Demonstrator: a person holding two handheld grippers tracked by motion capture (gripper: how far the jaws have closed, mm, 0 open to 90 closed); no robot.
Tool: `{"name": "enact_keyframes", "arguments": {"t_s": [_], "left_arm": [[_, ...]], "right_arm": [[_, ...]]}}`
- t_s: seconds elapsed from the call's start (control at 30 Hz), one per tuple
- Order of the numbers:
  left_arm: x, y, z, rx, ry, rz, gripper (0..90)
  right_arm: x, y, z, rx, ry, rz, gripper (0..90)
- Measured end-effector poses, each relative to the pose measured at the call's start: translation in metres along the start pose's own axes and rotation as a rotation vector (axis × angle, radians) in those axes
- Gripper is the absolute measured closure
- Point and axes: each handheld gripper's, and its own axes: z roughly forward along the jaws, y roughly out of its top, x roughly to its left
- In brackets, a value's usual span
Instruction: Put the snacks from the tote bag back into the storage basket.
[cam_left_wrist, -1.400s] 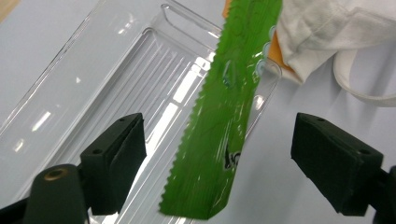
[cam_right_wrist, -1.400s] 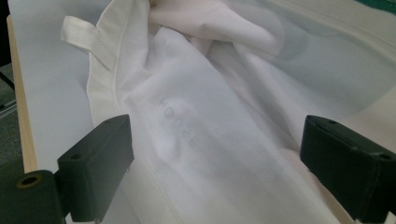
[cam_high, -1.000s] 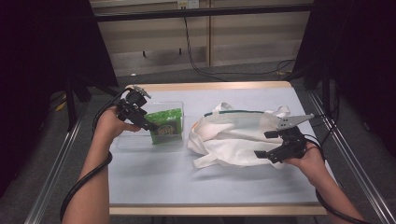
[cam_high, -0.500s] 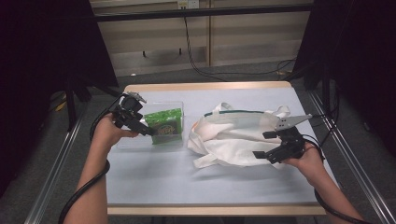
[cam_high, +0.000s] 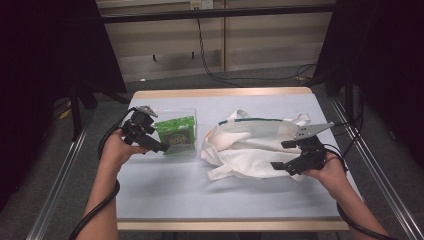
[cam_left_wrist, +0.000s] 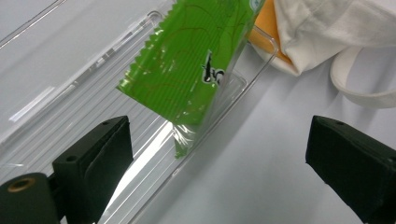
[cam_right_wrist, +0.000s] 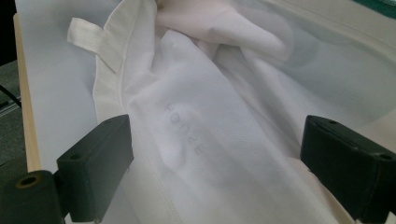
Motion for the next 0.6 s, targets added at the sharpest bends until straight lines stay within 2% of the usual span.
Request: {"name": "enact_keyframes", "arguments": {"t_s": [0.03,0.2,0.27,0.33,0.37,0.6], "left_arm": [[-0.003,-0.001,0.002,-0.026,0.006,-0.030,7.2],[-0.006,-0.005,0.004,-0.011,0.000,-0.006,7.3],[-0.009,-0.006,0.006,-0.037,-0.003,-0.026,7.5],[-0.010,-0.007,0.007,-0.031,-0.003,-0.011,7.5],[-0.011,-0.008,0.008,-0.045,-0.005,-0.028,7.6],[-0.018,-0.013,0.009,-0.070,-0.010,-0.027,7.7]], "right_arm": [[0.000,0.000,0.000,0.000,0.001,0.001,8.7],[0.000,0.000,0.001,0.005,0.001,-0.002,8.7],[0.000,0.000,0.000,0.004,0.002,-0.001,8.7],[0.000,0.000,0.000,0.001,0.000,-0.001,8.7],[0.000,0.000,0.000,0.003,0.002,0.000,8.7],[0.002,0.001,0.000,0.005,0.003,-0.006,8.7]]}}
